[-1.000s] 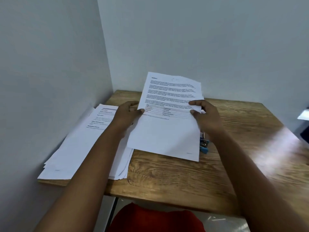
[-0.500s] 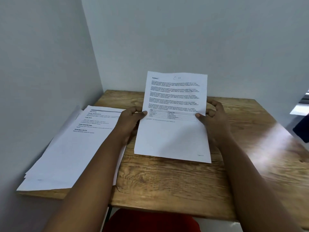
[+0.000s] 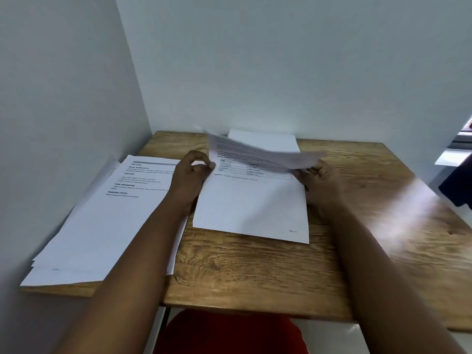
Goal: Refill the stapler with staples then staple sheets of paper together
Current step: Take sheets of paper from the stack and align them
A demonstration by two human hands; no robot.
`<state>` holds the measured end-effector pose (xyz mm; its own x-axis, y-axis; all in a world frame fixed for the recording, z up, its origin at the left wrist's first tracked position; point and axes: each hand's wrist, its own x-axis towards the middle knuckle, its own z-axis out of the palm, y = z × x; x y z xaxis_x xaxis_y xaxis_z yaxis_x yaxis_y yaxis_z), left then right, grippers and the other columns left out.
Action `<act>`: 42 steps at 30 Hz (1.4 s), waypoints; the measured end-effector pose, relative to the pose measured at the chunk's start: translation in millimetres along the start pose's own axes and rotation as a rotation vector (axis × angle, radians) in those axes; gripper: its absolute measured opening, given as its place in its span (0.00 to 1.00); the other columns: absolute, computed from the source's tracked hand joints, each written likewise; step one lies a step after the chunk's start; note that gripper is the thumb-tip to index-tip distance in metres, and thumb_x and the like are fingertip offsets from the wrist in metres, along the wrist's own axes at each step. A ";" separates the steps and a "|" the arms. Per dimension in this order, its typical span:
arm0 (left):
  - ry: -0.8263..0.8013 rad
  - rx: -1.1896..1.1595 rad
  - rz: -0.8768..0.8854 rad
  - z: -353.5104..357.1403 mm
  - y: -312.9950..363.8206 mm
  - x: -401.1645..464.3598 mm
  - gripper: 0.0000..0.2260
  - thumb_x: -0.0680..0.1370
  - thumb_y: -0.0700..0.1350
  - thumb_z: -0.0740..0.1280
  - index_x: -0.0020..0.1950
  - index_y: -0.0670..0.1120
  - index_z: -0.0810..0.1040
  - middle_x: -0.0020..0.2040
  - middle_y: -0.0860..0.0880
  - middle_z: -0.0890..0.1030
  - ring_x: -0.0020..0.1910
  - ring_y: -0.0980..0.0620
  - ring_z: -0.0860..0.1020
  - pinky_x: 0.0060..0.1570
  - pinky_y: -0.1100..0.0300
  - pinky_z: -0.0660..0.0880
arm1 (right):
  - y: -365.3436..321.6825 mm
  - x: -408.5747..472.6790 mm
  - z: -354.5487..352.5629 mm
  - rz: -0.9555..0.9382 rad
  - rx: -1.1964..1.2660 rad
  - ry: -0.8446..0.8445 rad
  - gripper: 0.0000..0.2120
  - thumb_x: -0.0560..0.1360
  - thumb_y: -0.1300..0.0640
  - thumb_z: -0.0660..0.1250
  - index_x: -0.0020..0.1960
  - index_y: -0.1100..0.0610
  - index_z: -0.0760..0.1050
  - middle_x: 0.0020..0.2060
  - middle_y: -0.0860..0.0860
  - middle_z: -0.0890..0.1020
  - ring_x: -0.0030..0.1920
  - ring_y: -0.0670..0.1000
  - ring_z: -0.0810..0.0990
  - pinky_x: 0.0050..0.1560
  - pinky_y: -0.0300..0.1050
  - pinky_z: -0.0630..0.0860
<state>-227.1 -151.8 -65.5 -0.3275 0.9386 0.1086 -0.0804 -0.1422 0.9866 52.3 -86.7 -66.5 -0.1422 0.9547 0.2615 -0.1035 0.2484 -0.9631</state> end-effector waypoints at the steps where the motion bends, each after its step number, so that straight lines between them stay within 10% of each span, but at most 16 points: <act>1: -0.006 -0.009 -0.008 0.6 -0.5 -0.7 0.05 0.79 0.36 0.68 0.48 0.46 0.81 0.44 0.40 0.86 0.39 0.44 0.84 0.39 0.53 0.80 | -0.1 -0.7 -0.7 -0.018 -0.036 -0.005 0.08 0.73 0.74 0.66 0.48 0.64 0.80 0.44 0.53 0.85 0.43 0.50 0.84 0.37 0.44 0.80; 8: -0.010 -0.054 -0.133 -3.5 4.2 -0.6 0.07 0.76 0.47 0.67 0.39 0.47 0.79 0.31 0.49 0.74 0.28 0.52 0.68 0.26 0.62 0.61 | 3.2 2.3 -7.1 -0.051 -0.275 0.025 0.24 0.67 0.77 0.49 0.33 0.53 0.75 0.39 0.47 0.80 0.40 0.49 0.77 0.35 0.40 0.70; 13: -0.023 -0.097 -0.173 -0.5 7.9 -1.1 0.27 0.78 0.67 0.62 0.53 0.44 0.84 0.42 0.43 0.83 0.38 0.47 0.81 0.37 0.56 0.78 | 8.6 5.9 -10.2 -0.049 -0.391 -0.001 0.22 0.65 0.76 0.51 0.28 0.51 0.72 0.32 0.50 0.76 0.35 0.52 0.71 0.36 0.44 0.64; 17: -0.020 -0.049 -0.211 -1.8 9.8 -2.0 0.33 0.70 0.74 0.65 0.49 0.43 0.79 0.39 0.41 0.79 0.37 0.46 0.78 0.38 0.57 0.73 | 7.0 5.8 -10.9 -0.095 -0.462 -0.060 0.19 0.63 0.77 0.52 0.29 0.54 0.68 0.30 0.51 0.72 0.34 0.52 0.67 0.36 0.46 0.61; 24: -0.059 -0.071 -0.180 -1.2 7.0 -0.5 0.08 0.76 0.48 0.72 0.40 0.48 0.87 0.40 0.48 0.86 0.36 0.51 0.84 0.33 0.61 0.80 | 4.5 3.9 -12.7 -0.096 -0.553 -0.079 0.20 0.64 0.77 0.53 0.29 0.54 0.71 0.32 0.51 0.76 0.34 0.51 0.70 0.35 0.44 0.63; 30: -0.076 0.039 -0.147 -4.1 1.7 2.3 0.08 0.75 0.40 0.73 0.35 0.47 0.81 0.36 0.43 0.77 0.27 0.50 0.72 0.31 0.61 0.70 | -0.9 3.1 -9.7 0.054 -0.253 -0.022 0.20 0.74 0.75 0.56 0.43 0.54 0.79 0.42 0.51 0.83 0.40 0.51 0.80 0.34 0.41 0.74; 35: -0.032 0.039 -0.095 -4.3 -2.5 5.7 0.12 0.71 0.38 0.71 0.29 0.47 0.74 0.25 0.46 0.70 0.22 0.53 0.60 0.26 0.63 0.58 | -4.2 1.7 -12.4 0.122 -0.102 0.104 0.07 0.80 0.56 0.63 0.58 0.53 0.71 0.36 0.46 0.84 0.30 0.42 0.82 0.24 0.36 0.74; 42: 0.082 -0.003 -0.015 -5.6 -4.7 8.9 0.09 0.66 0.40 0.72 0.30 0.46 0.73 0.24 0.45 0.67 0.23 0.51 0.63 0.27 0.59 0.60 | -10.9 1.2 -8.9 0.174 -0.055 0.019 0.27 0.71 0.29 0.64 0.55 0.49 0.83 0.51 0.48 0.86 0.48 0.47 0.85 0.41 0.41 0.79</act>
<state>-234.8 -144.5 -69.8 -0.4018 0.9120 0.0829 -0.0892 -0.1290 0.9876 62.0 -86.9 -56.2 -0.1343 0.9868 0.0902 -0.0248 0.0877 -0.9958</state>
